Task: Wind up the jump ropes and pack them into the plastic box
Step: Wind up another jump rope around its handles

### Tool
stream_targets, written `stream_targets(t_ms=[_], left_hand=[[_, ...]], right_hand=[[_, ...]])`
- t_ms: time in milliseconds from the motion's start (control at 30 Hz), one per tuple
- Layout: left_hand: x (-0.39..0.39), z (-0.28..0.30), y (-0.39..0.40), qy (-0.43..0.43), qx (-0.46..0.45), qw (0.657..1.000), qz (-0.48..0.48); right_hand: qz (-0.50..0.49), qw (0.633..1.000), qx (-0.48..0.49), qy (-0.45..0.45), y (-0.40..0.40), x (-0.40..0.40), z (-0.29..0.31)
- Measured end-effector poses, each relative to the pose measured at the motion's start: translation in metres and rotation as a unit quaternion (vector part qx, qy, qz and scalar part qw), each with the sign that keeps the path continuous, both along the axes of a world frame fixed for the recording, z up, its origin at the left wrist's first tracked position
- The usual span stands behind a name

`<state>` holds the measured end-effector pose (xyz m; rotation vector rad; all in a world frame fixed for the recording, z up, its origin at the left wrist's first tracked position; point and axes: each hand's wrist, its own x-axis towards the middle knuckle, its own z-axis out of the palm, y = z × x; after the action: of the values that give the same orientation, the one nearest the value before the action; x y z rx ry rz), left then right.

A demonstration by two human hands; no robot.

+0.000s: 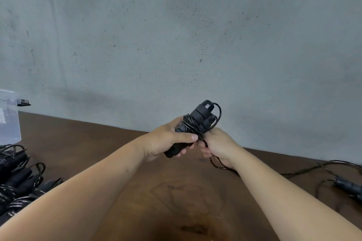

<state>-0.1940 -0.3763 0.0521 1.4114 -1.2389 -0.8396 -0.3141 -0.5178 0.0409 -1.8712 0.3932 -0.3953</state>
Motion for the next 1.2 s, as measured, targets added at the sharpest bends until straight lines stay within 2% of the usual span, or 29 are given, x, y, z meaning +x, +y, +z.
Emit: stream_targets(t_ms=[133,267,333,433,500,567,600,700,767,833,933,1000,1100,1200], left_hand=[[0.001,-0.002,-0.001,-0.064,0.014,0.998,0.002],[0.022,-0.005,0.0,-0.203,0.033,0.966,0.156],[0.027,-0.009,0.002,-0.293,0.075,0.938,0.17],[0.024,-0.017,0.004,-0.438,0.144,0.872,0.162],[0.016,-0.018,0.005,-0.497,0.167,0.841,0.13],[0.006,-0.015,0.006,-0.55,0.176,0.811,0.097],[0.001,-0.014,0.007,-0.573,0.182,0.795,0.083],[-0.018,-0.011,0.006,-0.599,0.198,0.774,0.05],[-0.028,-0.008,0.007,-0.586,0.194,0.786,0.016],[-0.032,-0.007,0.009,-0.537,0.184,0.823,-0.016],[-0.032,-0.004,0.016,-0.428,0.143,0.891,-0.039],[-0.031,0.0,0.017,-0.368,0.112,0.922,-0.046],[-0.027,0.003,0.016,-0.273,0.072,0.959,-0.029],[-0.021,0.001,0.013,-0.154,0.029,0.988,0.012]], right_hand=[[-0.013,0.999,0.03,0.039,0.007,-0.009,-0.01],[0.042,0.987,0.013,0.155,0.012,-0.028,-0.019],[0.052,0.973,-0.088,0.207,0.018,-0.032,-0.014],[0.042,0.889,-0.37,0.268,0.023,-0.031,0.0],[0.037,0.847,-0.459,0.267,0.024,-0.033,0.014],[0.043,0.823,-0.505,0.255,0.024,-0.036,0.034],[0.05,0.823,-0.507,0.25,0.023,-0.037,0.045],[0.079,0.858,-0.451,0.234,0.019,-0.033,0.066],[0.095,0.878,-0.409,0.228,0.015,-0.031,0.069],[0.101,0.9,-0.364,0.216,0.006,-0.03,0.066],[0.09,0.961,-0.217,0.146,-0.005,-0.033,0.053],[0.088,0.987,-0.096,0.093,-0.01,-0.033,0.039],[0.071,0.995,0.062,0.017,-0.01,-0.026,0.021],[0.067,0.995,0.066,-0.032,-0.005,-0.018,0.007]])
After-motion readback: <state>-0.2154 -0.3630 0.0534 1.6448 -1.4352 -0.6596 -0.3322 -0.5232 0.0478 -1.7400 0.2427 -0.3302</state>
